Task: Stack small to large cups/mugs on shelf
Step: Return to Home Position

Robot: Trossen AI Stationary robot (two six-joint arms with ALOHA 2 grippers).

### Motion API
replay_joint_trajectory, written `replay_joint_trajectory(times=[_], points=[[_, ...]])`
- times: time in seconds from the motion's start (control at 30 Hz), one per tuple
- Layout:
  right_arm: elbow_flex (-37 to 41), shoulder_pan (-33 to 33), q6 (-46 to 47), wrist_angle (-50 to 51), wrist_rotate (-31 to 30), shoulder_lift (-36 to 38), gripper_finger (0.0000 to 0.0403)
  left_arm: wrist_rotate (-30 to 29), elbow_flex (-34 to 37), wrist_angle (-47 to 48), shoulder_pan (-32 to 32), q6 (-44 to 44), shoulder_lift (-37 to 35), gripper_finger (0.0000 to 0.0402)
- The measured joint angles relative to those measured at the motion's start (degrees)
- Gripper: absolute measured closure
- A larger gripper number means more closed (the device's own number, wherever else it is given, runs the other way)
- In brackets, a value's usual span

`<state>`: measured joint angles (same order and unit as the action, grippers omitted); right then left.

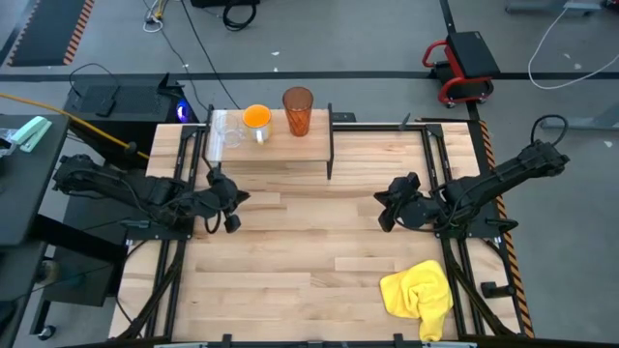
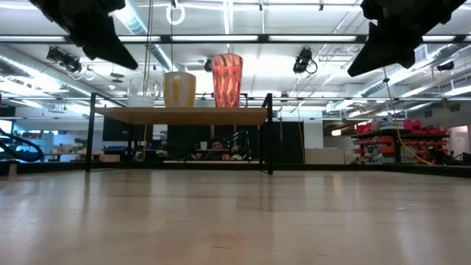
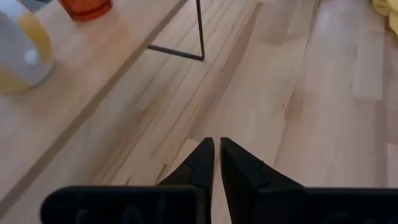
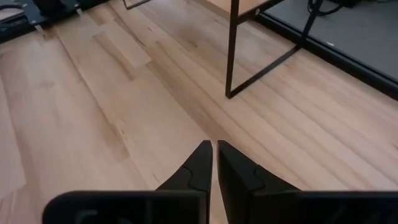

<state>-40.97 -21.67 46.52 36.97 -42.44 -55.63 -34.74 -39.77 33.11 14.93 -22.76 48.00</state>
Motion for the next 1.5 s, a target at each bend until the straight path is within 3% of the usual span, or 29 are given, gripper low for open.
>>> replay_joint_trajectory(times=[0.3, 1.0, 1.5], points=[[0.02, 0.0, -0.11, -0.55, -4.12, -0.85, 0.037, -0.13, 4.37, -4.74, 0.01, -0.22, -0.01, 0.0362], [0.02, 0.02, 0.89, -0.92, -3.39, -0.88, 0.037, -0.13, 4.48, -5.92, -0.01, 1.17, -0.14, 0.0366], [0.02, 0.02, -1.84, -1.6, -4.02, -0.91, 0.037, -0.16, 4.61, -2.38, 0.07, 1.82, -7.55, 0.0372]])
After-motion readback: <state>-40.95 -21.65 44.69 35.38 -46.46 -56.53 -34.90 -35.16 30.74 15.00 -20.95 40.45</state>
